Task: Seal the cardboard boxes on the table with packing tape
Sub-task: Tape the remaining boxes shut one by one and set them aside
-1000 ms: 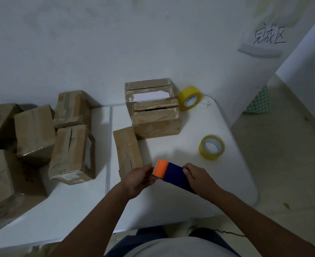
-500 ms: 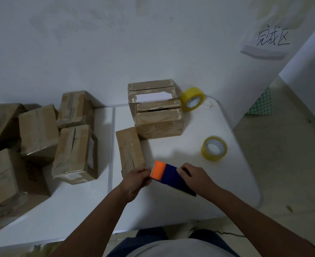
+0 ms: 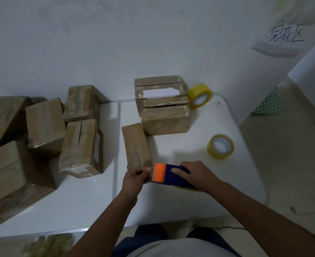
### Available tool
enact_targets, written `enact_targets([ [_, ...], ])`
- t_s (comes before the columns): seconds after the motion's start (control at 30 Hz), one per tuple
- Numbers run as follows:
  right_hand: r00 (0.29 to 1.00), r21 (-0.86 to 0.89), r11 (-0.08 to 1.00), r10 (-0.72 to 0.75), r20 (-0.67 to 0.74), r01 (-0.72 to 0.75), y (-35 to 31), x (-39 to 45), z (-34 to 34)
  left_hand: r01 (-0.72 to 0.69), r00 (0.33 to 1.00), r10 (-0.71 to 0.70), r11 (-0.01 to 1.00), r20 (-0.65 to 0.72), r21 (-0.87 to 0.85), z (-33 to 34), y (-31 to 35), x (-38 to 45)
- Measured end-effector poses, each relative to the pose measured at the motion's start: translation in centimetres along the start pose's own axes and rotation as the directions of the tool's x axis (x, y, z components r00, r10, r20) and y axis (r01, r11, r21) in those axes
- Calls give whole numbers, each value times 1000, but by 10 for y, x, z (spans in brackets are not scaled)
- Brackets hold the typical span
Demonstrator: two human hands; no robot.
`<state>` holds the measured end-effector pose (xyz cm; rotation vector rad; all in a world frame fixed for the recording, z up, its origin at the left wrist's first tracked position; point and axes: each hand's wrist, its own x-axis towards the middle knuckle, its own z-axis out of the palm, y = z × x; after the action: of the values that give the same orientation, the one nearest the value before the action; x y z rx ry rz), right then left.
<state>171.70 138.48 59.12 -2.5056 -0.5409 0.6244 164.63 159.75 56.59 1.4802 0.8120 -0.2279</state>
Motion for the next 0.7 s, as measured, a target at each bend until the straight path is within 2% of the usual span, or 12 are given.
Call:
enact_targets([
  [0.13, 996, -52, 998, -21, 84, 25, 3, 4, 0, -13, 991, 7, 999, -131, -44, -32, -8, 2],
  [0.23, 993, -130, 991, -6, 118, 21, 13, 8, -2, 18, 969, -39, 996, -242, -88, -60, -19, 4],
  [0.43, 994, -201, 980, 25, 111, -3, 16, 22, 1, 85, 956, -119, 987, -266, -136, -58, -39, -3],
  [0.57, 998, -205, 979, 32, 61, -19, 10, 32, 3, 70, 922, -125, 984, -365, -161, -50, -44, -6],
  [0.7, 997, -288, 958, 4, 77, 18, 4, 42, 3, 75, 894, -155, 977, -421, -201, -45, -47, -5],
])
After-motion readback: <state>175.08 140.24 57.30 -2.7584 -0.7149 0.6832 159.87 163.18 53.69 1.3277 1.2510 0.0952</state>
